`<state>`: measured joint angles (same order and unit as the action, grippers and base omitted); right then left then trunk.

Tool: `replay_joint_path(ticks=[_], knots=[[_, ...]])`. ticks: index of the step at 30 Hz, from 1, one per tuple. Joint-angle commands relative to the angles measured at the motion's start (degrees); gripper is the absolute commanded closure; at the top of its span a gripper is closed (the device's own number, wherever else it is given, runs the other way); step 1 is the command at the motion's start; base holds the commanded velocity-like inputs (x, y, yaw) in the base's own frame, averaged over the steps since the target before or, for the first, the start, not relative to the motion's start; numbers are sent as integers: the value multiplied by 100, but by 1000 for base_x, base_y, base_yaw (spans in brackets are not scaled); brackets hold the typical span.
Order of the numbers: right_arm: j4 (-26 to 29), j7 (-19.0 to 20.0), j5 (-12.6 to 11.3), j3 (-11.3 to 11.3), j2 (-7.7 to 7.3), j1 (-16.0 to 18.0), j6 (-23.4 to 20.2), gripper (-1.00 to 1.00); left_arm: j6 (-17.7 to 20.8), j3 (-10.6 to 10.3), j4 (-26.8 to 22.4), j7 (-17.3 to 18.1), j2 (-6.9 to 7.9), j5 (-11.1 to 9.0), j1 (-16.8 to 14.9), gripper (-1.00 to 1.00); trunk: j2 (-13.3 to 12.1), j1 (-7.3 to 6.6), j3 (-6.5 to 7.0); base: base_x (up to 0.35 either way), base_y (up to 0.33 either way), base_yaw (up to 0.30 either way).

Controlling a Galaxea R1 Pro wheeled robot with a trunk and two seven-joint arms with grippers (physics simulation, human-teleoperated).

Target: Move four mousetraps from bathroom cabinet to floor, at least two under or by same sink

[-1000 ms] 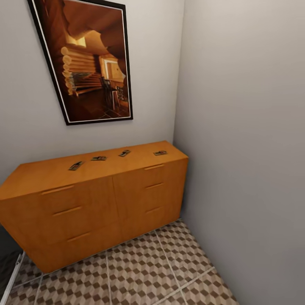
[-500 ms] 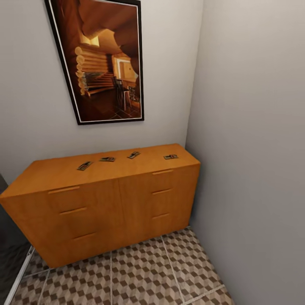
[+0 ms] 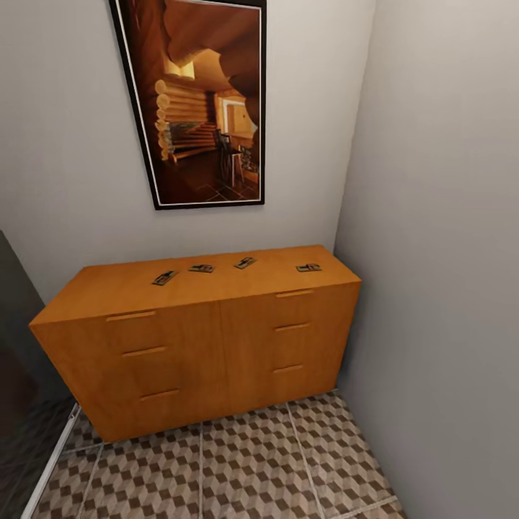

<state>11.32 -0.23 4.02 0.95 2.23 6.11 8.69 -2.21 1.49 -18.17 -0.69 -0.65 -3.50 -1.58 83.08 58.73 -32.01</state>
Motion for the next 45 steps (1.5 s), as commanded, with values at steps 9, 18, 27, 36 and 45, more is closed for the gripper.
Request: replay_joint_path(ticks=[9, 18, 27, 36, 45], knots=[[90, 31, -13, -4, -20, -1, -467, -100, 7, -6, -46, -8, -38, -1, 0, -100, 0, 0, -1, 0, 0, 6], [882, 35, 7, 6, -33, 4, -1402, -100, 43, -9, -50, -6, -56, -3, 0, -100, 0, 0, -1, 0, 0, 0], [2276, 4, 74, 27, 2, 435, -2914, -100, 67, 25, -268, -21, 206, -40, -14, -100, 0, 0, -1, 0, 0, 0], [3317, 81, 62, 692, 58, 1158, -4554, -100, 233, 36, -950, -58, 119, -59, -69, -100, 0, 0, -1, 0, 0, 0], [6172, 1200, 26, 986, 39, 1366, -6503, -100, 3976, 19, -4630, -51, -80, -62, -171, -100, 0, 0, -1, 0, 0, 0]])
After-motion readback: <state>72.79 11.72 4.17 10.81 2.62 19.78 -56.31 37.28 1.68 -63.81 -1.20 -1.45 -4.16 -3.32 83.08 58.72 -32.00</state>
